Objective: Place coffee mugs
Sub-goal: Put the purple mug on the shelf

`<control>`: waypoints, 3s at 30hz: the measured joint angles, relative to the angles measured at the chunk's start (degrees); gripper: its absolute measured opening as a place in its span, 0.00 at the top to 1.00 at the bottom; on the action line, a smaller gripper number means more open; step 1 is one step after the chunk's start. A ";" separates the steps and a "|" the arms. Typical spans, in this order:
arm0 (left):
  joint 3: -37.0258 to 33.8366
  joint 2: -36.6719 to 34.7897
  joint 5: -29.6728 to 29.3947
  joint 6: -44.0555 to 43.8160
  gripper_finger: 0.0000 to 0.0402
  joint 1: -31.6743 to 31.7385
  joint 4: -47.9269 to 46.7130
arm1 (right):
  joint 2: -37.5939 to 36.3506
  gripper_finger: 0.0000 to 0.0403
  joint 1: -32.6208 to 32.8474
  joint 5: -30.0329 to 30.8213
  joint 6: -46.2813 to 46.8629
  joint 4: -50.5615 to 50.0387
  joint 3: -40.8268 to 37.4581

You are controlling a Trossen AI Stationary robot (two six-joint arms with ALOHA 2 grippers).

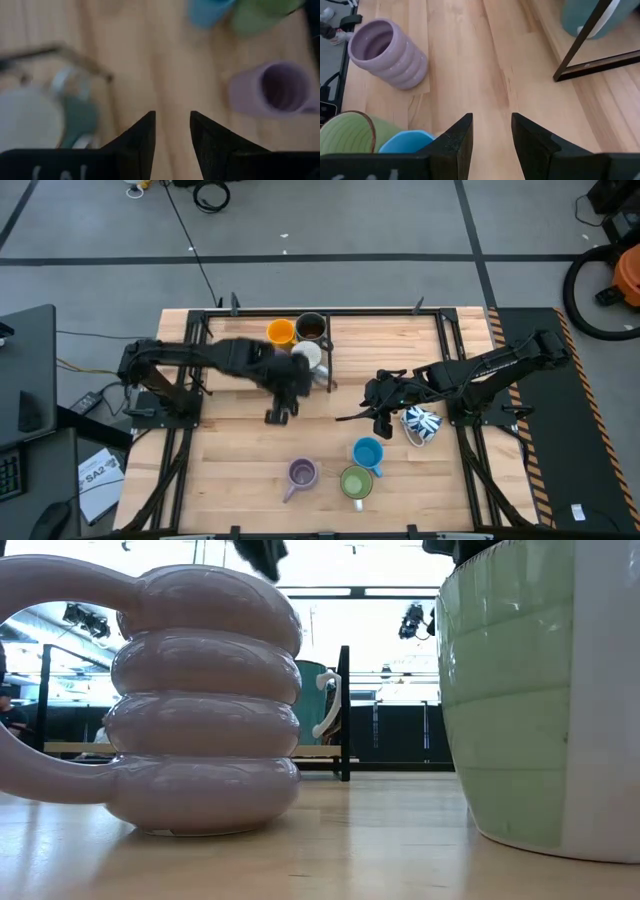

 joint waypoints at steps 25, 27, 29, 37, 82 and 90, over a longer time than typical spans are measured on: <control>-0.11 6.33 -4.07 0.05 0.68 -18.87 22.92 | 0.00 0.65 6.48 -0.32 0.19 1.54 0.00; -0.10 7.66 -4.13 0.08 0.68 -19.16 22.66 | -0.01 0.65 6.98 -0.32 0.19 1.99 0.00; -0.09 8.90 -4.11 0.08 0.68 -19.16 21.73 | -0.01 0.65 7.43 -0.32 0.19 2.12 0.00; -0.11 13.08 -3.93 0.10 0.68 -19.18 17.49 | 0.00 0.65 8.87 -0.01 0.19 2.46 0.00; -0.76 20.87 -6.28 -1.23 0.89 -19.03 11.62 | 0.00 0.65 9.20 0.16 -0.01 3.77 0.00; -0.76 20.87 -6.18 -3.03 0.93 -18.77 9.91 | -0.02 0.65 9.20 0.16 -0.01 3.77 0.00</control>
